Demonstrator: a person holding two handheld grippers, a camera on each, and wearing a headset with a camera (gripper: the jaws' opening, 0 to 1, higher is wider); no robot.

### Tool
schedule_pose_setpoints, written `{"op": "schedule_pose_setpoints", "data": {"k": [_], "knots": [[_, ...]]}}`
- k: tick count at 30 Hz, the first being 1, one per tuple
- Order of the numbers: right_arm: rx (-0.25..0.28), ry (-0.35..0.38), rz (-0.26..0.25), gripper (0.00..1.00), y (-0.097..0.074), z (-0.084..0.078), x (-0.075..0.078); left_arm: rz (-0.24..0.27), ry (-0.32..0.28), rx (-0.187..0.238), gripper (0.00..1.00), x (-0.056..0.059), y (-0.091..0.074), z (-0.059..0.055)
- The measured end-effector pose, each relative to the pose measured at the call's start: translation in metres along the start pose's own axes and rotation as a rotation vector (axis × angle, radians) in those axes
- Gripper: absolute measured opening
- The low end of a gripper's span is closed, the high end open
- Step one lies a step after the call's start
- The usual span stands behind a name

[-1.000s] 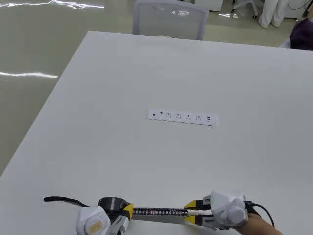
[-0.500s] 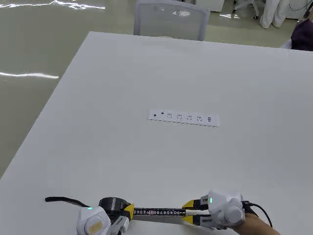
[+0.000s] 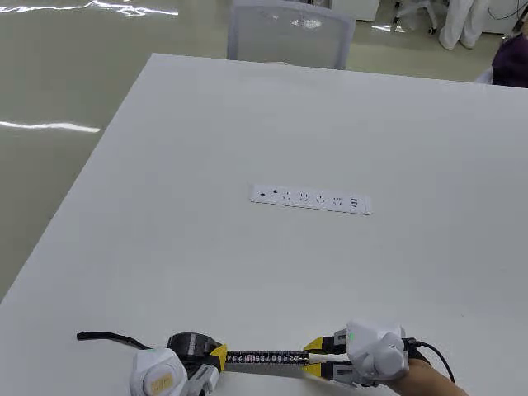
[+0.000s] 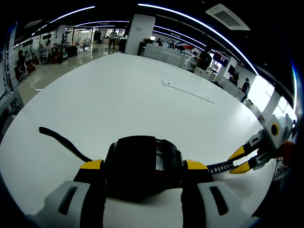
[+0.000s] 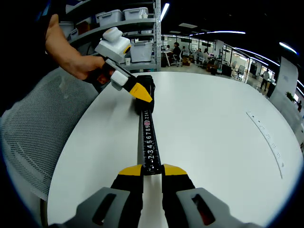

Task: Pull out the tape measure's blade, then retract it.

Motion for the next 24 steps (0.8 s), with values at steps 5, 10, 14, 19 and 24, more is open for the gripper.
{"op": "schedule_pose_setpoints", "data": {"k": [5,10,14,19,24], "knots": [[0.000,-0.001,0.004,0.12,0.003,0.001,0.000,-0.002,0.001,-0.002,0.61,0.000,0.001,-0.001],[0.002,-0.001,0.008,0.12,0.005,0.003,0.000,-0.002,0.000,-0.002,0.61,0.000,0.000,0.000],[0.004,-0.001,0.010,0.12,0.008,0.005,0.000,-0.002,-0.002,-0.001,0.61,0.000,0.000,0.000],[0.005,-0.001,0.015,0.12,0.011,0.006,-0.001,-0.004,-0.003,-0.001,0.61,0.000,0.000,0.000],[0.007,-0.002,0.019,0.12,0.014,0.009,-0.002,-0.005,-0.005,-0.002,0.61,-0.001,0.001,0.000]]}}
Point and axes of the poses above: the centre of the closed fingertips' face, and the gripper's own axes: y roughly forward along the fingers, x roughly to its right, z roughly out of its top, the point moved 2 cm from there along -y, roughly backward along the fingers, and after that the axes turned 1 degree about z, right-handed, at the moved point
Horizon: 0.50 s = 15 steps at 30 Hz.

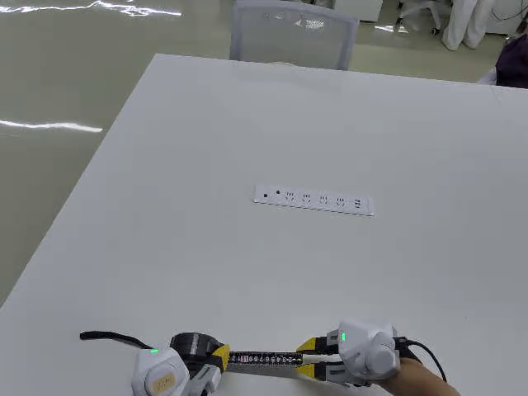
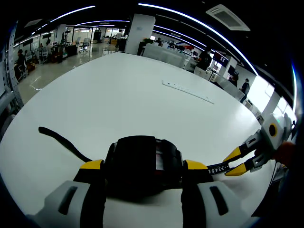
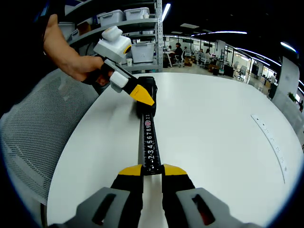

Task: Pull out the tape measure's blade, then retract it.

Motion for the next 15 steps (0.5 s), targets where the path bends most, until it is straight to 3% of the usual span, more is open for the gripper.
{"op": "schedule_pose_setpoints", "data": {"k": [15], "knots": [[0.003,0.002,0.005,0.12,0.0082,0.0050,0.0000,0.002,0.001,-0.002,0.61,0.0005,-0.0004,-0.0011]]}}
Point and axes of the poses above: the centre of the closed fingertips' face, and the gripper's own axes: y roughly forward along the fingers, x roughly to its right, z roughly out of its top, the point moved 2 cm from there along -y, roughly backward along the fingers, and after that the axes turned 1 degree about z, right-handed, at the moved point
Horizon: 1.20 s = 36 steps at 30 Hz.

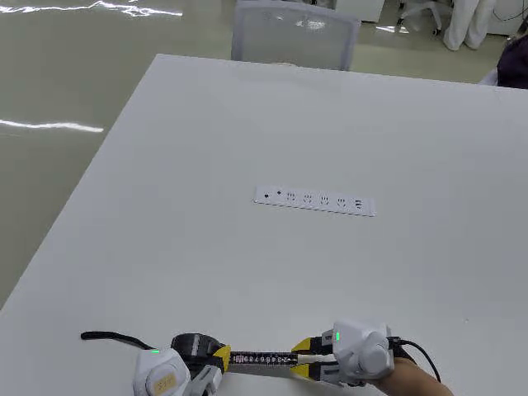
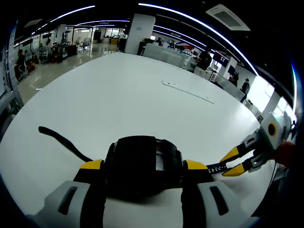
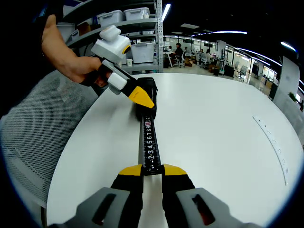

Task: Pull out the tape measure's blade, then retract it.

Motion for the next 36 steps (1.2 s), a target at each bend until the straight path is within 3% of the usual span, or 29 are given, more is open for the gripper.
{"op": "schedule_pose_setpoints", "data": {"k": [36], "knots": [[0.022,0.002,0.013,0.12,0.021,0.011,-0.001,0.000,-0.006,-0.002,0.61,0.000,0.000,0.001]]}}
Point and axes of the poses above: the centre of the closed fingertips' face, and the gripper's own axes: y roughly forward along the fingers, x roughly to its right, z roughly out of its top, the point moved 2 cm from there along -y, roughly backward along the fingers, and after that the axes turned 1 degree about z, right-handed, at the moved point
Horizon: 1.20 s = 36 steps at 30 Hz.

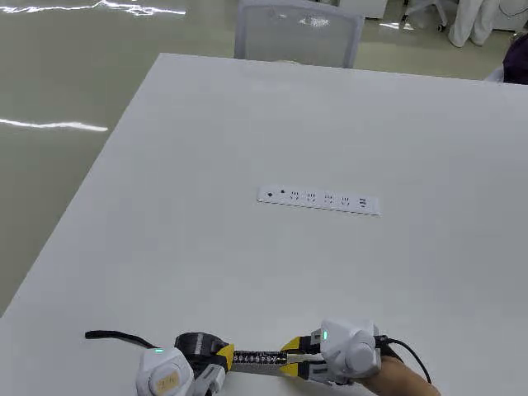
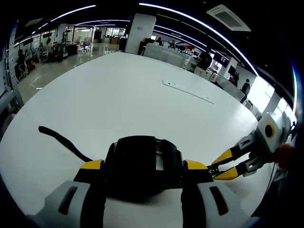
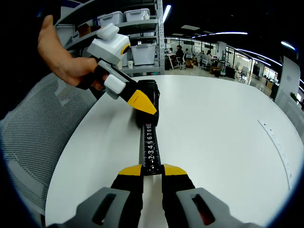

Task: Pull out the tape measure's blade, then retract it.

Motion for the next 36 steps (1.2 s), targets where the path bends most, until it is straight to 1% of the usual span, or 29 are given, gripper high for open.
{"op": "schedule_pose_setpoints", "data": {"k": [10,36], "knots": [[0.007,-0.002,0.009,0.12,0.008,0.003,-0.001,-0.001,-0.001,0.000,0.61,0.000,0.000,0.000],[0.020,0.003,0.020,0.12,0.021,0.014,-0.002,-0.005,-0.007,0.000,0.61,0.000,0.000,0.000]]}}
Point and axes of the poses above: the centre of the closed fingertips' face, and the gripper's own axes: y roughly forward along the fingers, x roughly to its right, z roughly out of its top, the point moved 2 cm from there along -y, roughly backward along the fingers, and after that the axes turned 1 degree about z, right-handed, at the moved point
